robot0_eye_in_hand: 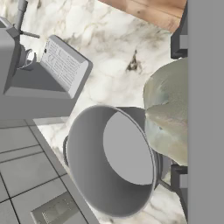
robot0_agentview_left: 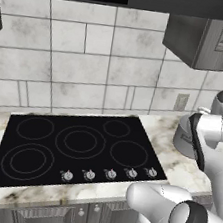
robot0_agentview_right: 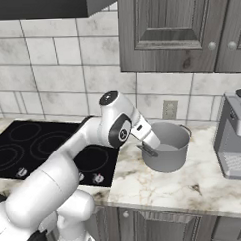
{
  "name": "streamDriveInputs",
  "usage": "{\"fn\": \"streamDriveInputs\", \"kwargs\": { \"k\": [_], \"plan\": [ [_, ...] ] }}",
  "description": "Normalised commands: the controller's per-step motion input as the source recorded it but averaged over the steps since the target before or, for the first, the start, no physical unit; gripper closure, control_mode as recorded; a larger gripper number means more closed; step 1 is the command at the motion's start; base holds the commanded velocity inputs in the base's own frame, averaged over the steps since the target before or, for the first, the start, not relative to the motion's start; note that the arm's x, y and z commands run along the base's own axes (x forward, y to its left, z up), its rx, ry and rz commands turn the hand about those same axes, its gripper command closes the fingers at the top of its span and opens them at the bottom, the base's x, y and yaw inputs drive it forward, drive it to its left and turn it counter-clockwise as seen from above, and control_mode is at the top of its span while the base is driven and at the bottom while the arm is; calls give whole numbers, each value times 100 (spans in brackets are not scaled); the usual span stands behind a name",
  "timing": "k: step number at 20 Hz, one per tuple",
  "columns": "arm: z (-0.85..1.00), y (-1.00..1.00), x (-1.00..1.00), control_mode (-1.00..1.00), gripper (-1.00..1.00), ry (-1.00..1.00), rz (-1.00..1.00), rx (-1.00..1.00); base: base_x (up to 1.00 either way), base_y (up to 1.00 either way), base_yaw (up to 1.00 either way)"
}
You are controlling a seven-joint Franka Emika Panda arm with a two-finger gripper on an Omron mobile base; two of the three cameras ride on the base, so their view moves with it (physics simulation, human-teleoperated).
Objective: Turn on the sink faucet. Then move the garlic from the counter to the sink. Turn off the sink. Move the vegetable from the sink to the pot next to the stove. Finally move the pot to the rear left burner.
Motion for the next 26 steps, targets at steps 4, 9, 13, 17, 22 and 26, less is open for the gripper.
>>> {"fn": "streamDriveInputs", "kwargs": {
  "k": [4, 9, 13, 17, 22, 26],
  "plan": [
    [-21, -23, 47, -100, 100, 0, 0, 0, 0, 0, 0],
    [-28, -24, 39, -100, 100, 0, 2, 1, 0, 0, 0],
    [-25, -20, 30, -100, 100, 1, 1, 2, 0, 0, 0],
    [-16, -15, 35, -100, 100, 2, 1, 3, 0, 0, 0],
    [-18, -7, 33, -100, 100, 4, 2, 2, 0, 0, 0],
    [-25, -2, 21, -100, 100, 4, 2, 2, 0, 0, 0]
  ]
}}
